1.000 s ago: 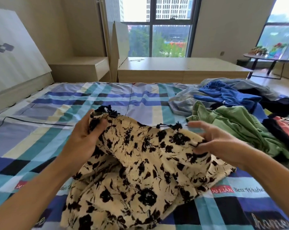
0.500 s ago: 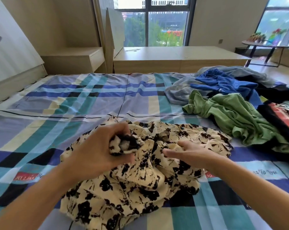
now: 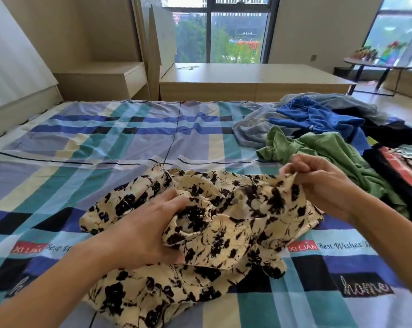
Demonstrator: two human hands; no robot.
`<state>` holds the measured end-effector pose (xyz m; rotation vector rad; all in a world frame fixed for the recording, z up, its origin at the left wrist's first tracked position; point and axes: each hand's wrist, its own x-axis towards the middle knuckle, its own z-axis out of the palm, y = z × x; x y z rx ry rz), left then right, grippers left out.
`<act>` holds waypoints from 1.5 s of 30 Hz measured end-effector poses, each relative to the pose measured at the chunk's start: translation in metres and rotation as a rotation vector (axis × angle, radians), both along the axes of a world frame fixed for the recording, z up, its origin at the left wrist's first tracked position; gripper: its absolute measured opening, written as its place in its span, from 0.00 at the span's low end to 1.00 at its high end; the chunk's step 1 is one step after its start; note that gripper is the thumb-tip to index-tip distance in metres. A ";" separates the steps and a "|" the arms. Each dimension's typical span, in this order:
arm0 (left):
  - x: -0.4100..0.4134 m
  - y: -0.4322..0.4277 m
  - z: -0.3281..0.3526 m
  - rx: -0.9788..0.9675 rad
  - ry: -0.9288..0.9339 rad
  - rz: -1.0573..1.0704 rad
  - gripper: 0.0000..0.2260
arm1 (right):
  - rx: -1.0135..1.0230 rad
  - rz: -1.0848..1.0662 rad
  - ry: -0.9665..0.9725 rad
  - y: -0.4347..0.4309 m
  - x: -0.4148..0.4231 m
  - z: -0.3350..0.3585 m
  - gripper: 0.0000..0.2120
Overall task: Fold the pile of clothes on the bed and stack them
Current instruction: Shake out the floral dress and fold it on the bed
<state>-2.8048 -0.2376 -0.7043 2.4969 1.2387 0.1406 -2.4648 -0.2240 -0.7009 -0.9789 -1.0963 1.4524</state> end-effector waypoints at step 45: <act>-0.016 0.004 0.028 0.092 -0.631 0.232 0.09 | 0.524 -0.370 -1.175 -0.015 0.043 0.006 0.17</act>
